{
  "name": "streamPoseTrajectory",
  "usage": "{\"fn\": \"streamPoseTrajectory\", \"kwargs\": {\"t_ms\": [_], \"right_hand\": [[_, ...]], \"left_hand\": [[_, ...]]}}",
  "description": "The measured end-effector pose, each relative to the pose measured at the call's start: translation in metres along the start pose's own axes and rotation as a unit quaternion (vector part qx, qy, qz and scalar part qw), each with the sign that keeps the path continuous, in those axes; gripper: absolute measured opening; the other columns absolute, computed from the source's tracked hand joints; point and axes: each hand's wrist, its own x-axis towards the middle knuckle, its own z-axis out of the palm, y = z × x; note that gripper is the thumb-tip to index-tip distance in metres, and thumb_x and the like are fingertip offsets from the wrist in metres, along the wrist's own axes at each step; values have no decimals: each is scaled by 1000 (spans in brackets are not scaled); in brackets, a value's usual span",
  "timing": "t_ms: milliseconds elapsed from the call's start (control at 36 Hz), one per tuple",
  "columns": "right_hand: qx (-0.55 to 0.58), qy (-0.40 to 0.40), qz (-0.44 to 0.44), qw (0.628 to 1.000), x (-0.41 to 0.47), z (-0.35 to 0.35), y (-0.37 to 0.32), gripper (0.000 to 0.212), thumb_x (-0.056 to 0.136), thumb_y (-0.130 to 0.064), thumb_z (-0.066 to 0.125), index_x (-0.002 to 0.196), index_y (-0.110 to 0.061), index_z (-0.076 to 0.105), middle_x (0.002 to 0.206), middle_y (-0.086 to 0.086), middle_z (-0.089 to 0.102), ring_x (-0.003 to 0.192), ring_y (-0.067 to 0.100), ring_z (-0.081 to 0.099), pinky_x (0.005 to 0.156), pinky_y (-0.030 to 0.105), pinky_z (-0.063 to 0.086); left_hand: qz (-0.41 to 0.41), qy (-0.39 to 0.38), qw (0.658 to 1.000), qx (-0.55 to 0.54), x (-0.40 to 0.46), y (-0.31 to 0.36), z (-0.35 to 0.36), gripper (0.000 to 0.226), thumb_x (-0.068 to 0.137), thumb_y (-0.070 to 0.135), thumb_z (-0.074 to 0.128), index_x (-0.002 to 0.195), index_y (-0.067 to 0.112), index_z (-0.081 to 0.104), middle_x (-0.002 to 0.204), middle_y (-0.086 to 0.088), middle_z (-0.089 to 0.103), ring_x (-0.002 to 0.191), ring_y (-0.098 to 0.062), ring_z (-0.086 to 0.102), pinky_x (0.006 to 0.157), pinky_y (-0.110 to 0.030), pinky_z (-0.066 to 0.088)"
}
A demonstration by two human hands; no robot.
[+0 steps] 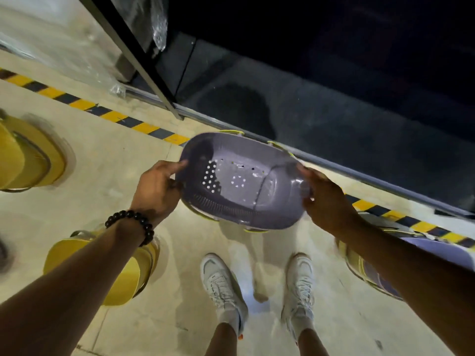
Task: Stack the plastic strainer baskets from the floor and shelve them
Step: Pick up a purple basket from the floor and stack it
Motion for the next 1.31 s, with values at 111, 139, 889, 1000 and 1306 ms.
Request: {"fn": "streamPoseTrajectory", "kwargs": {"t_ms": [111,139,889,1000,1306], "right_hand": [[-10,2,-27,1000,-15,-49,-36,73,91,6,60,157,-17,39,158,10,45,144,30,43,118,38,36],[-10,-7,-23,1000,-19,-59,-46,72,92,4,60,157,-17,39,158,10,45,144,30,43,117,38,35],[106,7,54,993,-137,-148,44,80,92,-1,71,147,-53,43,149,1,54,124,34,63,102,58,53],[66,16,47,997,-163,-166,122,85,92,1,68,150,-52,38,148,1,56,115,32,66,98,54,57],[15,78,95,992,-254,-217,341,70,90,-1,61,153,-28,48,152,2,55,136,29,53,115,36,38]], "left_hand": [[-21,-11,1000,10,-15,24,-45,55,93,4,61,142,30,62,104,-11,77,86,-26,68,83,-31,49],[-32,-15,999,5,-18,28,-56,58,93,5,60,144,32,61,97,-12,78,87,-28,69,85,-33,51],[20,12,1000,-1,-138,141,-23,52,89,22,75,138,37,66,71,3,75,80,-21,67,88,-32,54],[36,-1,999,-8,-158,183,45,50,90,23,76,137,36,67,76,-1,78,91,-24,71,91,-32,53],[43,-84,994,-51,-205,320,262,50,92,21,73,139,36,65,86,2,81,97,-22,72,95,-38,57]]}}
